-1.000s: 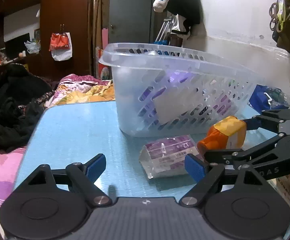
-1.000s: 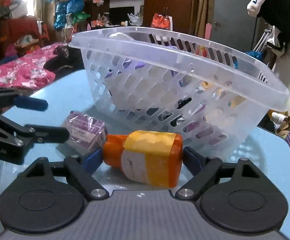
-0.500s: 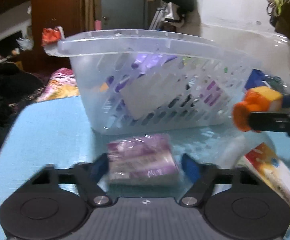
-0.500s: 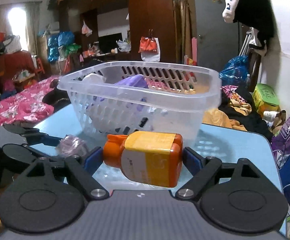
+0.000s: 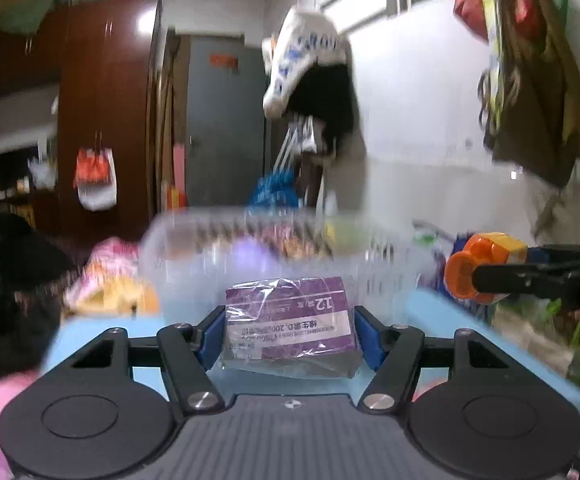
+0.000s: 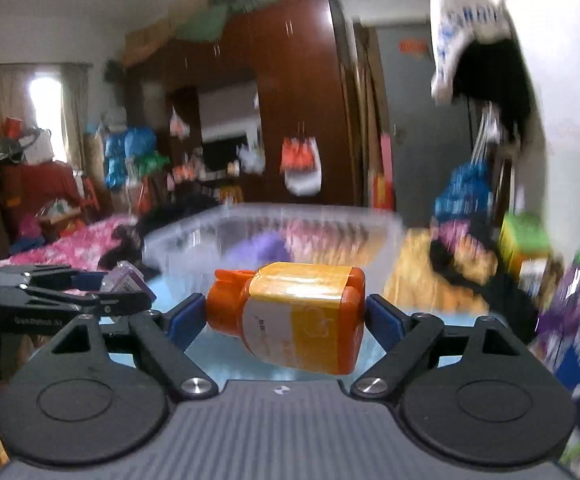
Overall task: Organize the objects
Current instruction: 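Carry both items over the basket and open both grippers to drop them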
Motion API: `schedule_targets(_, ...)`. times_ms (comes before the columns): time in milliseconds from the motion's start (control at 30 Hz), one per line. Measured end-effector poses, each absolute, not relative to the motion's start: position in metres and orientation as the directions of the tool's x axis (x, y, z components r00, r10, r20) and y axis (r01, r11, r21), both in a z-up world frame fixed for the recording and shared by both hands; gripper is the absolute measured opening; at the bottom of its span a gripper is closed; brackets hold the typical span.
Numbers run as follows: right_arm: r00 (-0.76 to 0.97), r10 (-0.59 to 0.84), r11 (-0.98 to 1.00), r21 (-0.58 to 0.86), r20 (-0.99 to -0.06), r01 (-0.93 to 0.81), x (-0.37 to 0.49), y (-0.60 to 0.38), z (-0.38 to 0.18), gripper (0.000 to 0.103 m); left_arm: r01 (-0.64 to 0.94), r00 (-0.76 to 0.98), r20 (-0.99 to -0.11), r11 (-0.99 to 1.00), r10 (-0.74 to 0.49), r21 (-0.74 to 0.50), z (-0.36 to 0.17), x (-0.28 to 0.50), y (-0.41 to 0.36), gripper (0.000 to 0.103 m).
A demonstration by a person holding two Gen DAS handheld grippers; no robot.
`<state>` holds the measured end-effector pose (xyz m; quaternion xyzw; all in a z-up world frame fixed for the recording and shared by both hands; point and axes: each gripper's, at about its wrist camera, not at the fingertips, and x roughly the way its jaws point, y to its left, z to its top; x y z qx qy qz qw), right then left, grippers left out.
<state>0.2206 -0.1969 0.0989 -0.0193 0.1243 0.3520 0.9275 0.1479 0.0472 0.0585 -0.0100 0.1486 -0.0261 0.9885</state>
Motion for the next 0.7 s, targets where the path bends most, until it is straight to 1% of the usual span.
schedule_targets(100, 0.765, 0.613, 0.777, -0.025, -0.197, -0.629, 0.238, -0.178, 0.126, 0.088, 0.038, 0.963, -0.265, 0.999, -0.041, -0.017, 0.099, 0.173, 0.047, 0.069)
schedule_targets(167, 0.788, 0.576, 0.799, -0.050, -0.218, -0.599, 0.263, -0.162, 0.135, 0.088, 0.010, 0.960, -0.278, 1.000, -0.013, -0.013, 0.118, 0.198, 0.050, 0.069)
schedule_targets(267, 0.787, 0.547, 0.813, -0.042, -0.287, -0.581, 0.303, -0.141, 0.136, 0.088, -0.035, 0.946, -0.324, 0.999, 0.025, -0.025, 0.133, 0.242, 0.058, 0.069)
schedule_targets(367, 0.779, 0.536, 0.820, -0.016, -0.326, -0.572, 0.327, -0.134, 0.124, 0.088, -0.052, 0.919, -0.393, 0.998, 0.036, -0.029, 0.124, 0.275, 0.062, 0.069)
schedule_targets(467, 0.759, 0.551, 0.812, 0.011, -0.348, -0.584, 0.339, -0.130, 0.111, 0.088, -0.057, 0.896, -0.442, 0.998, 0.041, -0.023, 0.109, 0.296, 0.063, 0.069)
schedule_targets(700, 0.752, 0.551, 0.806, -0.002, -0.361, -0.592, 0.341, -0.127, 0.103, 0.088, -0.071, 0.884, -0.465, 0.997, 0.048, -0.031, 0.097, 0.300, 0.073, 0.069)
